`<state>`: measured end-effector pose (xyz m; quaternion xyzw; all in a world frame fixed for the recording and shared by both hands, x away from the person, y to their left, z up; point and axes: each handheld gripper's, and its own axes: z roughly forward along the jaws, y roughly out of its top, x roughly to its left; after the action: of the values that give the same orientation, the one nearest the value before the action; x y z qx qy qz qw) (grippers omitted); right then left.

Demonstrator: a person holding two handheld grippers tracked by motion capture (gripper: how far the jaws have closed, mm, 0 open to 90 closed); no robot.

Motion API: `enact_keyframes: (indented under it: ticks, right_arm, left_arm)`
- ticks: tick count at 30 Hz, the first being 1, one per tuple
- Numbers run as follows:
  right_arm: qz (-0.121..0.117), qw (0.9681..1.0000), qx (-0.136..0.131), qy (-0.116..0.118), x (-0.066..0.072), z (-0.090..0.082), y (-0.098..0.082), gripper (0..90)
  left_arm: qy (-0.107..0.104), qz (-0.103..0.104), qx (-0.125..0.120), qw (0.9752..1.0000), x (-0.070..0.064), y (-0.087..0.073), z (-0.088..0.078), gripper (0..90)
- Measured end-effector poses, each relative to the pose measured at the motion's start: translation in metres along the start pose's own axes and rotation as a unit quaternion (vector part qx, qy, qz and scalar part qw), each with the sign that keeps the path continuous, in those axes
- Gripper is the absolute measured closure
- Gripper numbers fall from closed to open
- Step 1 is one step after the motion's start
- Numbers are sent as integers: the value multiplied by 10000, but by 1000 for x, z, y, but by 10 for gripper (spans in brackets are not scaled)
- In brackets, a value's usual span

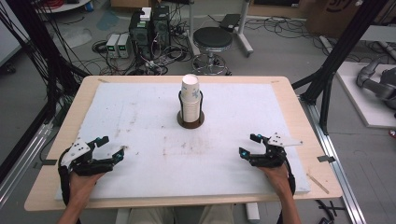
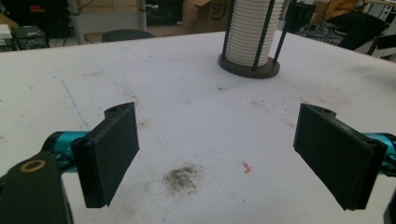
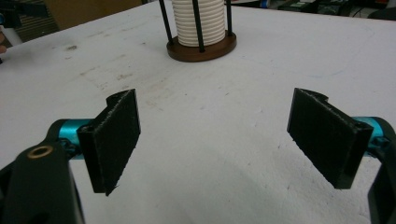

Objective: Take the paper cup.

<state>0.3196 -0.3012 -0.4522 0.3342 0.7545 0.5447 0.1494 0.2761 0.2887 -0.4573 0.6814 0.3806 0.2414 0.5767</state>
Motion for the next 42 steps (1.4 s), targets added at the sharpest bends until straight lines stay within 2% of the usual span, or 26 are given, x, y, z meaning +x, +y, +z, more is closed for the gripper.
enact_keyframes:
  ticks: [6, 14, 42]
  right_arm:
    - [-26, 10000, 0, -64, 1, 0, 0, 175]
    - [39, 10000, 3, -13, -1, 0, 0, 174]
    - [93, 9999, 7, -68, -1, 0, 1, 174]
  left_arm:
    - [-16, 25, -38, 10000, 0, 0, -1, 141]
    - [-43, 19, -34, 10000, 1, 0, -1, 140]
    - [-37, 2, 102, 9999, 1, 1, 1, 140]
